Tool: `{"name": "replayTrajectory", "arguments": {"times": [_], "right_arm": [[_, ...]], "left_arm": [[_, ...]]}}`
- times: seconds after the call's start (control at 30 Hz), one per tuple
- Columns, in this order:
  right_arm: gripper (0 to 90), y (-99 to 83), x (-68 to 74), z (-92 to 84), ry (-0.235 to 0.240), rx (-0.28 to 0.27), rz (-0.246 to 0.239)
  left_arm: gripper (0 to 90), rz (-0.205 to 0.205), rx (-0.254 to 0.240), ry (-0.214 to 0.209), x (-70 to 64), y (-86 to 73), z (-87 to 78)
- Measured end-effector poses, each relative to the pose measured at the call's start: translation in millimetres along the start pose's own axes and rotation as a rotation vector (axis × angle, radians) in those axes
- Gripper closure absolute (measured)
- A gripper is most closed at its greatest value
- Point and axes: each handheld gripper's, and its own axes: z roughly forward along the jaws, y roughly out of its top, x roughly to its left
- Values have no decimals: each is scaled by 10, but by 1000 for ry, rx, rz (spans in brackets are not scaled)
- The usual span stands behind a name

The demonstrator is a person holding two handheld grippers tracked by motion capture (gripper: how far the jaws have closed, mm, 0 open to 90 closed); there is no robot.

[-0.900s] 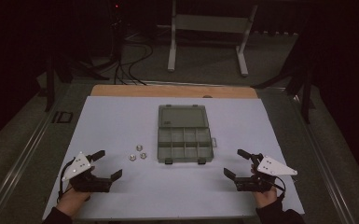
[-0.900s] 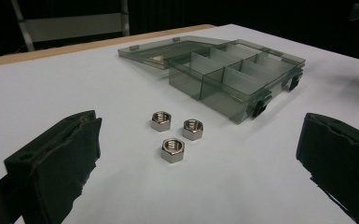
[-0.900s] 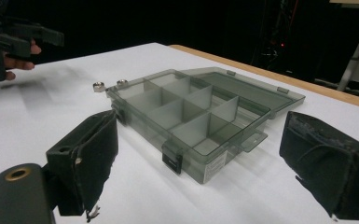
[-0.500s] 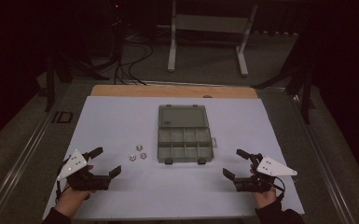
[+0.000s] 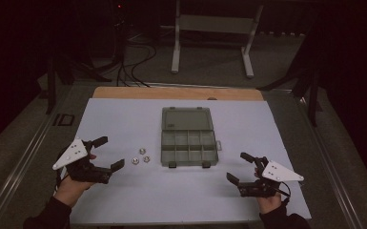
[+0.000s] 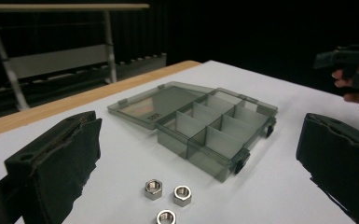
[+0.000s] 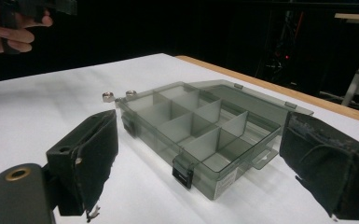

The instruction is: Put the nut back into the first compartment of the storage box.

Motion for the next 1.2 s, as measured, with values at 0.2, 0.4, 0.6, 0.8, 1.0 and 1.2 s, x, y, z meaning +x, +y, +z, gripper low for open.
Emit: {"name": "replayTrajectory", "arguments": {"times": [0.2,0.4,0.6,0.8,1.0,1.2], "right_arm": [[117,-3,-3,14,5,3,4],[117,-3,-4,15,11,2,6],[118,-1,-1,15,16,2,5],[118,-3,-6,16,17,4,11],[119,-3,-8,17,20,5,12],[119,-4,-9,17,22,6,14]], "left_arm": [[34,27,101,-39,73,-52,200],[151,6,197,-87,125,-189,403],[213,-9,278,-101,189,-319,573],[343,-8,347,-93,270,-443,684],[456,42,409,-89,279,-534,801],[537,49,449,-94,303,-567,855]]}}
